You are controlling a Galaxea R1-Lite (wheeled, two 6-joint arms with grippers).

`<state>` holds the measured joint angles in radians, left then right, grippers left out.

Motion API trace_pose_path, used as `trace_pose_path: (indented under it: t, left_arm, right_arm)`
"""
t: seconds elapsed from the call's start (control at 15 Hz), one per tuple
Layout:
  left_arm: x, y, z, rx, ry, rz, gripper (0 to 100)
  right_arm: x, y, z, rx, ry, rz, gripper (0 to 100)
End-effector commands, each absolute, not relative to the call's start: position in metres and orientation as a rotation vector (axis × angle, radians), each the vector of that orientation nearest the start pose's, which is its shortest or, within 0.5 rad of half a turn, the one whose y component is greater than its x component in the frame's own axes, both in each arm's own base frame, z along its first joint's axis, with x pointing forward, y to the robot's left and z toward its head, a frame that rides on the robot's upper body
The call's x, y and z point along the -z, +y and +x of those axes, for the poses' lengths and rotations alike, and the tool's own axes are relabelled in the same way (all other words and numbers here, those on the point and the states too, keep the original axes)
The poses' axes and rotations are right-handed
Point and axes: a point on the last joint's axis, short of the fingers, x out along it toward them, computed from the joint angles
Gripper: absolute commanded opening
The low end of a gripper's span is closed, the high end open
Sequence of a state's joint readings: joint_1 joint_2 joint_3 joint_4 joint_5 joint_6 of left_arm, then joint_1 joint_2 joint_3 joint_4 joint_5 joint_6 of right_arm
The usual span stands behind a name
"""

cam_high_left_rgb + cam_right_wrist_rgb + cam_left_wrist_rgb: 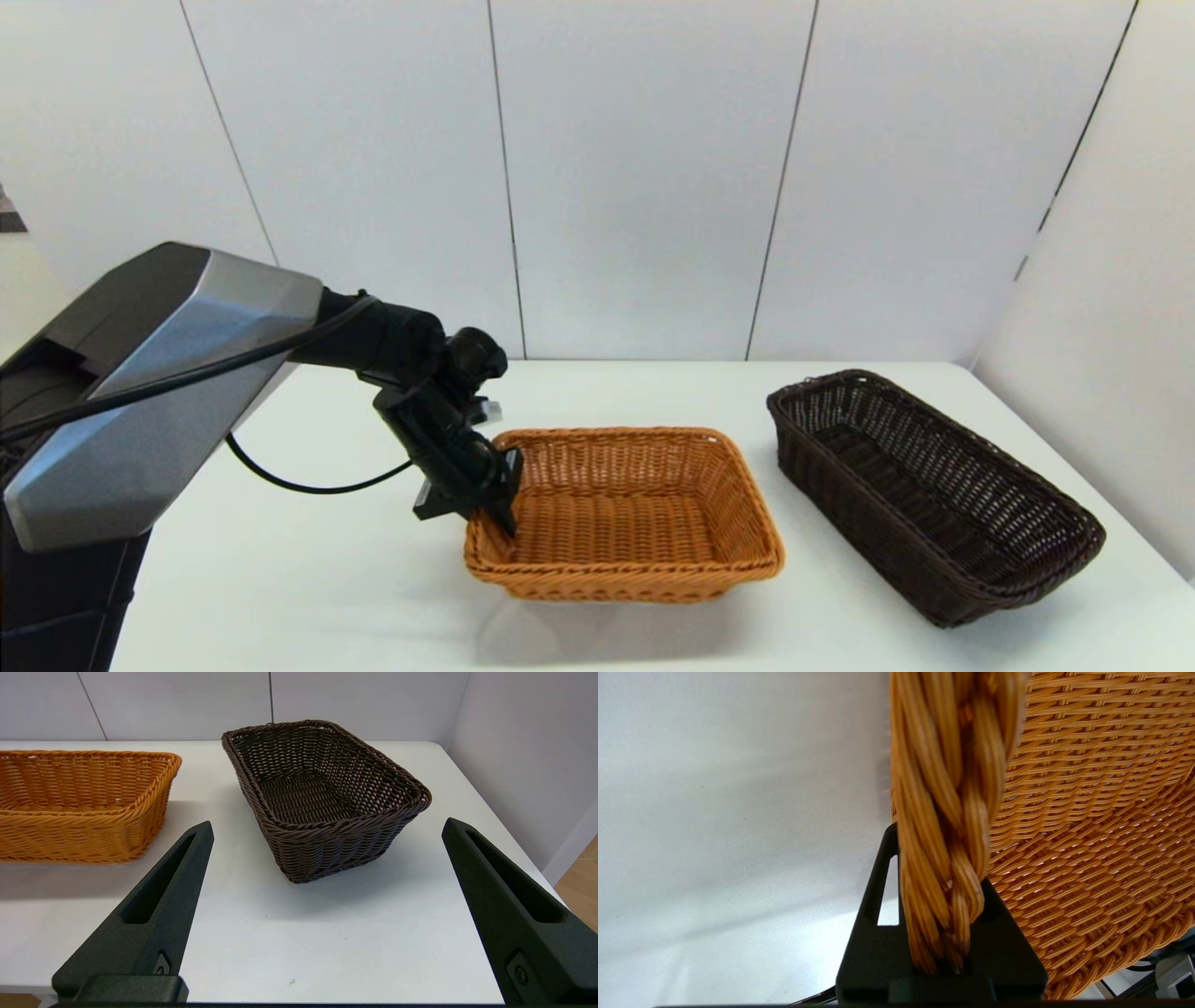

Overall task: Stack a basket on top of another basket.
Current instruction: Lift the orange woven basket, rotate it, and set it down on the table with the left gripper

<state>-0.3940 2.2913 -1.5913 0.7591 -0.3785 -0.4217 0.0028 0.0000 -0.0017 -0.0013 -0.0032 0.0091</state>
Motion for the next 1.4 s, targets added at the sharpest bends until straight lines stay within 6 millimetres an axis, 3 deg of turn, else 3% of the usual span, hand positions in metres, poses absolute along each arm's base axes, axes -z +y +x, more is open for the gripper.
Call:
trace_pose_path:
  t: [0.07, 1.33, 1.4]
  left_arm:
    - [-0.0713, -0.1573, 0.3564, 0.305, 1.599, -0.315, 0]
    - [-0.0684, -0.1592, 0.3576, 0.306, 1.565, -0.292, 0]
    - [-0.0684, -0.1592, 0.3574, 0.307, 1.567, -0.292, 100]
  right_arm:
    - [-0.0760, -0.0001, -0.0230, 0.000, -0.005, 0.009, 100]
    - [-0.0756, -0.0001, -0.0228, 0.000, -0.002, 0.009, 100]
    - [-0.0756, -0.0001, -0.0228, 0.000, -0.002, 0.009, 100]
